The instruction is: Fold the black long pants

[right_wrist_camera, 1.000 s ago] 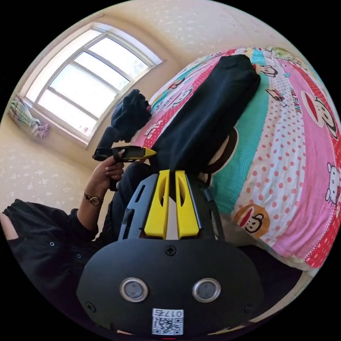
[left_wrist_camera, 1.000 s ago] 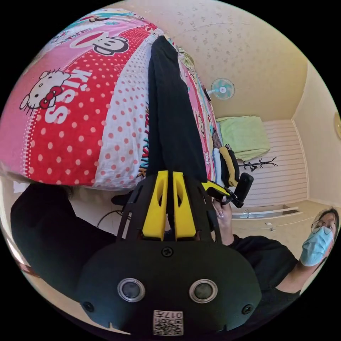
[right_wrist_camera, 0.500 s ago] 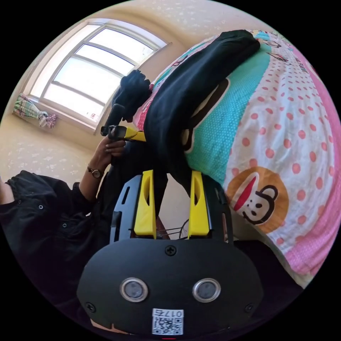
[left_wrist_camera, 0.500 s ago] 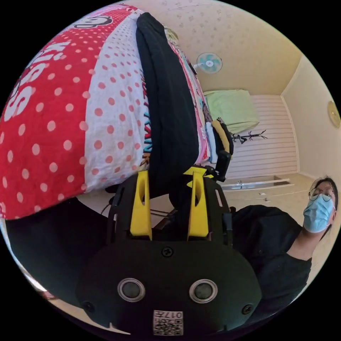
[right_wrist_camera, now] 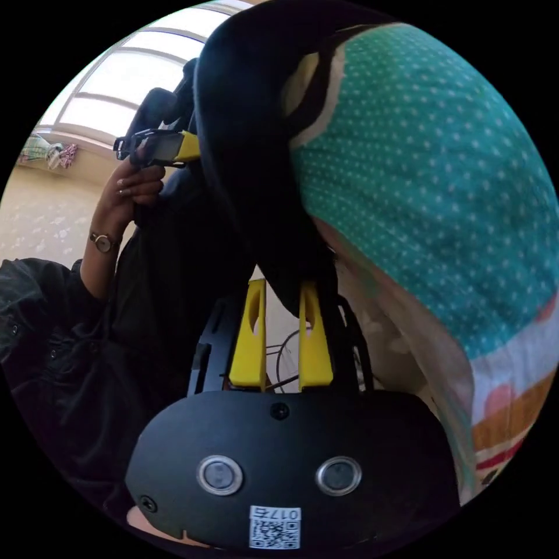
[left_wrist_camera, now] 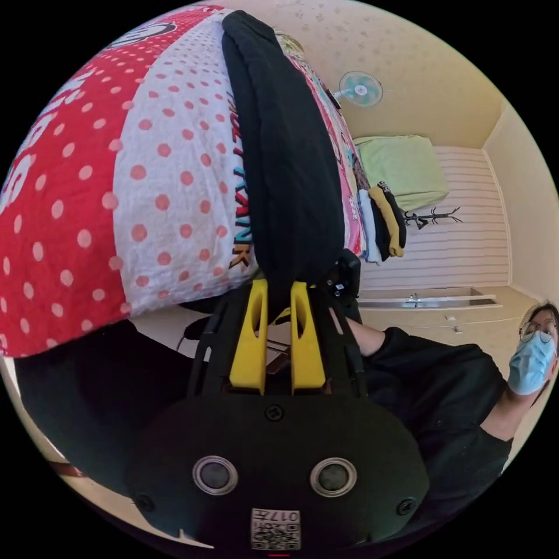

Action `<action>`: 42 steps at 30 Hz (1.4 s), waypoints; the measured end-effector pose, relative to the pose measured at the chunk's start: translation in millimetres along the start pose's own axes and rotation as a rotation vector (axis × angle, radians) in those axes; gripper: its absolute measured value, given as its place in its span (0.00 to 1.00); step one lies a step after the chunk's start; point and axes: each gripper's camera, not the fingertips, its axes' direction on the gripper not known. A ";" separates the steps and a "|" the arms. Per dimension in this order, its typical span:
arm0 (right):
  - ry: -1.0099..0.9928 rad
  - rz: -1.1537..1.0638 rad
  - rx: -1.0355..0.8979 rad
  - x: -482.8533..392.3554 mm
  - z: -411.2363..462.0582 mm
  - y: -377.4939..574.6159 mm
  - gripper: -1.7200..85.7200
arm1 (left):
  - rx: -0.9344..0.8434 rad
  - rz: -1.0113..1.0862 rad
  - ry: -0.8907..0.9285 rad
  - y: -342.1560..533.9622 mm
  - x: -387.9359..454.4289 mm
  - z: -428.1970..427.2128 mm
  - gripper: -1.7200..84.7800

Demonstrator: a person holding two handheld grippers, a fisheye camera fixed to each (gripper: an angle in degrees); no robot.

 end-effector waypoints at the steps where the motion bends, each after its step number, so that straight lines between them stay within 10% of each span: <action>1: -0.029 -0.002 0.013 1.3 -3.8 2.1 0.09 | 0.010 -0.003 -0.002 2.9 0.5 -2.3 0.11; 8: -0.219 -0.227 0.006 -32.8 -57.3 30.0 0.05 | 0.094 -0.011 -0.037 34.1 22.8 -62.4 0.12; 14: -0.488 -0.399 0.338 -60.0 -156.0 68.2 0.04 | 0.219 0.402 -0.090 10.6 124.0 -136.1 0.01; 20: -0.627 -0.445 0.650 -63.2 -242.6 98.2 0.03 | -0.097 0.585 -0.234 -76.6 147.7 -77.1 0.01; 27: -0.603 -0.443 0.722 -74.6 -299.5 107.0 0.03 | -0.497 0.565 0.210 -54.2 105.2 60.0 0.01; 34: -0.658 -0.073 0.914 44.6 -334.1 49.1 0.09 | -0.004 0.157 0.637 -46.9 -1.3 10.4 0.01; 37: -0.573 0.169 0.914 91.2 -343.3 20.9 0.25 | 0.116 0.080 0.556 -33.0 -22.4 -23.1 0.02; 42: -0.338 0.207 0.778 81.7 -357.1 -10.5 0.24 | 0.118 0.094 0.482 -19.0 -11.5 -49.2 0.11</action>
